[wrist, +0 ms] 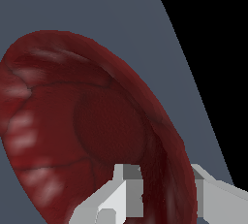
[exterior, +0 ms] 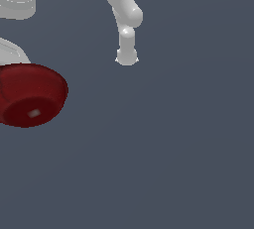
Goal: Pick up the object and move it to a goal position.
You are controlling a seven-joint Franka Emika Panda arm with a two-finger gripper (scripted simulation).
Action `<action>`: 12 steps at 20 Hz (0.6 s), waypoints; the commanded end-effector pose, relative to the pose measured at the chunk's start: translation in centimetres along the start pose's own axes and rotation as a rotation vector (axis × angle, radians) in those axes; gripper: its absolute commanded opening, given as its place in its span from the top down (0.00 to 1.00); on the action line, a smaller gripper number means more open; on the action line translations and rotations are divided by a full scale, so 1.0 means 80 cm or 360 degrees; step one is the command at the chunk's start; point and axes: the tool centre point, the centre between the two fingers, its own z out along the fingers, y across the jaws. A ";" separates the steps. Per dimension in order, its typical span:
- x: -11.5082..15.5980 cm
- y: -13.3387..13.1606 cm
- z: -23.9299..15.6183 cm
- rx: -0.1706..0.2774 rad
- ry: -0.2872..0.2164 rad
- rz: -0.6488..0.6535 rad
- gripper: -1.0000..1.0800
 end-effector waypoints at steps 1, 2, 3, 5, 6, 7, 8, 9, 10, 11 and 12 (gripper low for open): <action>0.001 0.008 -0.010 -0.0032 0.0026 -0.0040 1.00; 0.001 0.009 -0.014 -0.0042 0.0035 -0.0052 1.00; 0.001 0.011 -0.016 -0.0050 0.0043 -0.0062 1.00; 0.001 0.014 -0.021 -0.0064 0.0056 -0.0080 1.00; 0.001 0.015 -0.023 -0.0070 0.0062 -0.0088 1.00; 0.001 0.016 -0.025 -0.0075 0.0067 -0.0094 1.00; 0.001 0.016 -0.026 -0.0078 0.0071 -0.0099 1.00; 0.000 0.017 -0.027 -0.0081 0.0074 -0.0102 1.00; 0.000 0.017 -0.028 -0.0083 0.0076 -0.0105 1.00; 0.000 0.017 -0.028 -0.0084 0.0078 -0.0106 1.00; 0.000 0.017 -0.028 -0.0084 0.0078 -0.0106 1.00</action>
